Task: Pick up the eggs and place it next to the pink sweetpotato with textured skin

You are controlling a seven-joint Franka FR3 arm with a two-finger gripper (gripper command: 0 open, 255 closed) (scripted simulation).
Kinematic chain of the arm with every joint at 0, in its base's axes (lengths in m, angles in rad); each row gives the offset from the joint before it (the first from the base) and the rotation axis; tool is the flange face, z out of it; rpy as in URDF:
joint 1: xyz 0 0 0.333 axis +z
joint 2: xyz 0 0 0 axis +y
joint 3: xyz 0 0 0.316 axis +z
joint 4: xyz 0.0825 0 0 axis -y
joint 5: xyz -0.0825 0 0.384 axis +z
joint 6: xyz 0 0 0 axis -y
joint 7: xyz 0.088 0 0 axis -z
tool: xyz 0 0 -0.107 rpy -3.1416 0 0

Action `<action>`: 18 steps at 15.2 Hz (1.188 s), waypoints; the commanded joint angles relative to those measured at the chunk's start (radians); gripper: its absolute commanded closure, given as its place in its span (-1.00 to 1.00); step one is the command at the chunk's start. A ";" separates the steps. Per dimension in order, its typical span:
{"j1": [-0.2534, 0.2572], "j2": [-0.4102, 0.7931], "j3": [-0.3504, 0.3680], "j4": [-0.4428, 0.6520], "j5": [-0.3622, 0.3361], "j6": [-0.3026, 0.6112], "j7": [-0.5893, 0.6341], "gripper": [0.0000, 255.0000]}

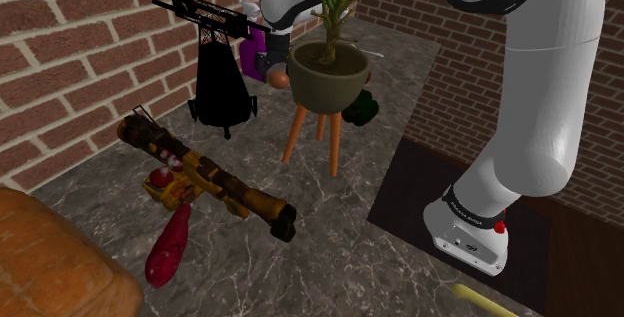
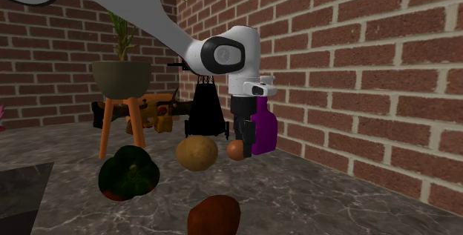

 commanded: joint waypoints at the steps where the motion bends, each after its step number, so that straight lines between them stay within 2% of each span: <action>1: 0.000 0.000 0.000 0.000 0.000 0.000 0.000 -1.00; 2: 0.000 0.000 0.000 0.000 0.000 0.000 0.000 -1.00; 3: 0.000 0.000 0.000 0.000 0.000 0.000 0.000 1.00; 12: 0.000 0.000 0.000 0.000 0.000 0.000 0.000 1.00; 18: 0.000 -0.034 0.001 0.031 0.001 -0.065 0.000 1.00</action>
